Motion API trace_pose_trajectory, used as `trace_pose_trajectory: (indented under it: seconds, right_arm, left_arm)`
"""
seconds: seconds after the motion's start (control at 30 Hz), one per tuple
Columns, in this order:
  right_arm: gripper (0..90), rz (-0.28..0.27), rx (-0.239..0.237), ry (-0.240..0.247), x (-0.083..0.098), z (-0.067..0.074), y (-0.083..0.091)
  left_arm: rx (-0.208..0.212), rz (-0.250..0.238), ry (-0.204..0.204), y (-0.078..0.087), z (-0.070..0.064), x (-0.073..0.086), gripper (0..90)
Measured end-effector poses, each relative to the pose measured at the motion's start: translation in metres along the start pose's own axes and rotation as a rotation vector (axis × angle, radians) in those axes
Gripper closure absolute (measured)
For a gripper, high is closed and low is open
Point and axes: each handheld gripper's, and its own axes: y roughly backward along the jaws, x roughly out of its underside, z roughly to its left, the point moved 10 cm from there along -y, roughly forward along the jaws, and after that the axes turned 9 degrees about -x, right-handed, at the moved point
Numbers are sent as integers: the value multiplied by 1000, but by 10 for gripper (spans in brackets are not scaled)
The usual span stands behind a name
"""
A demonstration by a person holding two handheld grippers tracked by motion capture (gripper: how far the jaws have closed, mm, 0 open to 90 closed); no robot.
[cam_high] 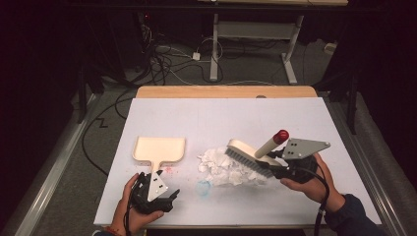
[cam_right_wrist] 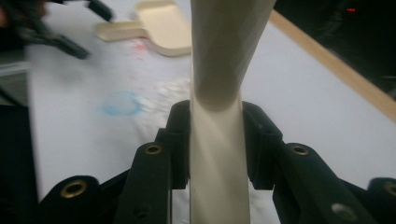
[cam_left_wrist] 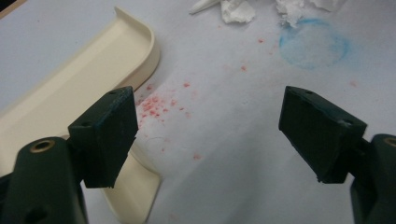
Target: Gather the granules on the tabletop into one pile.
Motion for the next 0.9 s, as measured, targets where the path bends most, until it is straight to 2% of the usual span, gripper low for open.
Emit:
trace_pose_trajectory:
  seconds: [0.13, 0.23, 0.4, 0.5, 0.6, 0.7, 0.77, 0.87, 0.9]
  right_arm:
    - [685, 0, -142, -8, -7, 23, -21]
    - [685, 13, -228, -23, -10, 32, -40]
    - [685, 70, -307, -40, -9, 43, -72]
    - [684, 94, -337, -36, -7, 50, -88]
    - [684, 122, -330, -49, -5, 51, -101]
    - [685, 121, -317, -56, -6, 47, -105]
    - [685, 128, -284, -63, -5, 40, -105]
    - [685, 130, -259, -113, -1, 29, -103]
    - [685, 131, -248, -116, 1, 25, -103]
  left_arm:
    - [-15, -4, 12, 1, 5, 1, 190]
    - [-28, -13, 16, 1, 10, 2, 190]
    - [-30, -8, 21, 1, 12, 4, 190]
    - [-25, -1, 18, -1, 11, 5, 190]
    - [-17, -1, 12, -2, 7, 5, 190]
    - [-1, 4, 6, -3, 1, 5, 190]
    - [13, 18, -3, -4, -4, 6, 190]
    - [18, 19, -15, -5, -6, 5, 190]
    - [19, 17, -12, -5, -6, 5, 190]
